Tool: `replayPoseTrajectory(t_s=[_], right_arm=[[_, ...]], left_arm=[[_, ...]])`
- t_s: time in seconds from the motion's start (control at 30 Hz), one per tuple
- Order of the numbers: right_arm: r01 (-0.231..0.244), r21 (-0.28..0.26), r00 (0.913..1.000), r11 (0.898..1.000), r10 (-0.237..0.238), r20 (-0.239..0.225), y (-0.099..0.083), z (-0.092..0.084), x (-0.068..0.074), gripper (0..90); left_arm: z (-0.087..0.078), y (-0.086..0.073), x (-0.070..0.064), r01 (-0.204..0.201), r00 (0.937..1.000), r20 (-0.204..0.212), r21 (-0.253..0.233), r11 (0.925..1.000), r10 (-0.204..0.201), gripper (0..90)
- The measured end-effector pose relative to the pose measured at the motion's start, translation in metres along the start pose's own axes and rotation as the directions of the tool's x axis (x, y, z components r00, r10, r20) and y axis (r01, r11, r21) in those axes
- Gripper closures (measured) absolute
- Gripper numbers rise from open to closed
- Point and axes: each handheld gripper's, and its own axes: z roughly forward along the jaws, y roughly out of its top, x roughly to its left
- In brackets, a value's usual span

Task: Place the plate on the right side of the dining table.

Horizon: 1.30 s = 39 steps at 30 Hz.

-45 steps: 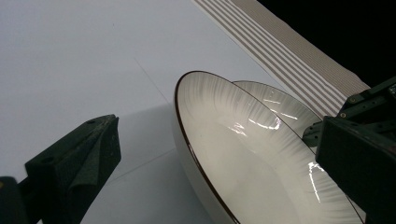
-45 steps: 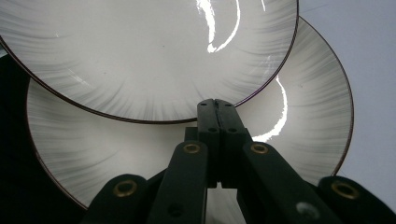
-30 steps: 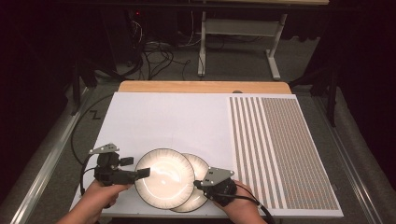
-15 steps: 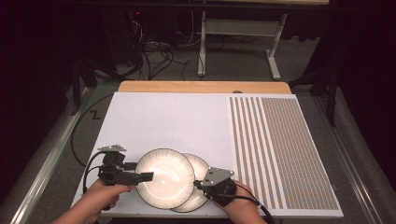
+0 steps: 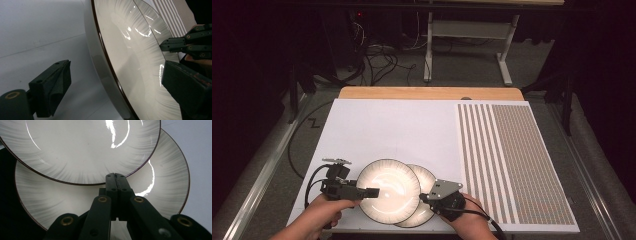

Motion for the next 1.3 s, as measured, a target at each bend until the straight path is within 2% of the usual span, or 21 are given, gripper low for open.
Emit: replayPoseTrajectory(t_s=[0.07,0.2,0.43,0.6,0.63,0.8,1.13,1.3], right_arm=[[0.0,0.0,1.0,1.0,0.0,-0.001,-0.0001,0.0,0.0,90.0],[0.0,0.0,1.0,1.0,0.0,-0.001,-0.0001,0.0,-0.0001,90.0],[0.004,-0.002,1.0,1.0,-0.004,0.0,-0.0002,0.0001,0.0,90.0],[0.004,-0.002,1.0,1.0,-0.004,0.001,-0.0002,0.0001,0.0001,90.0],[0.004,-0.002,1.0,1.0,-0.004,0.001,-0.0002,0.0001,0.0001,90.0],[0.006,0.0,1.0,1.0,-0.006,0.002,-0.0003,0.0001,-0.0001,90.0],[0.006,0.002,1.0,1.0,-0.006,0.005,-0.0005,-0.0002,0.0008,90.0],[0.006,0.002,1.0,1.0,-0.006,0.004,-0.0006,0.0,0.0005,90.0]], left_arm=[[0.0008,-0.0012,0.0,0.003,1.0,0.003,0.006,1.0,-0.003,15.1],[0.0029,-0.0022,0.0005,0.018,0.9997,0.019,0.02,0.9996,-0.018,17.8],[0.0041,-0.0033,0.0023,0.056,0.997,0.052,0.041,0.9976,-0.058,29.0],[0.0043,-0.0026,0.0031,0.078,0.9952,0.053,0.068,0.9946,-0.082,39.9],[0.0043,-0.0024,0.0031,0.08,0.9948,0.057,0.072,0.9941,-0.085,39.9],[0.0052,-0.0016,0.0023,0.084,0.9945,0.055,0.082,0.9931,-0.089,49.0],[0.0062,-0.0017,0.0019,0.086,0.9944,0.055,0.076,0.9934,-0.09,59.1],[0.0051,-0.0021,0.0045,0.098,0.9922,0.07,0.07,0.9927,-0.103,61.7]])
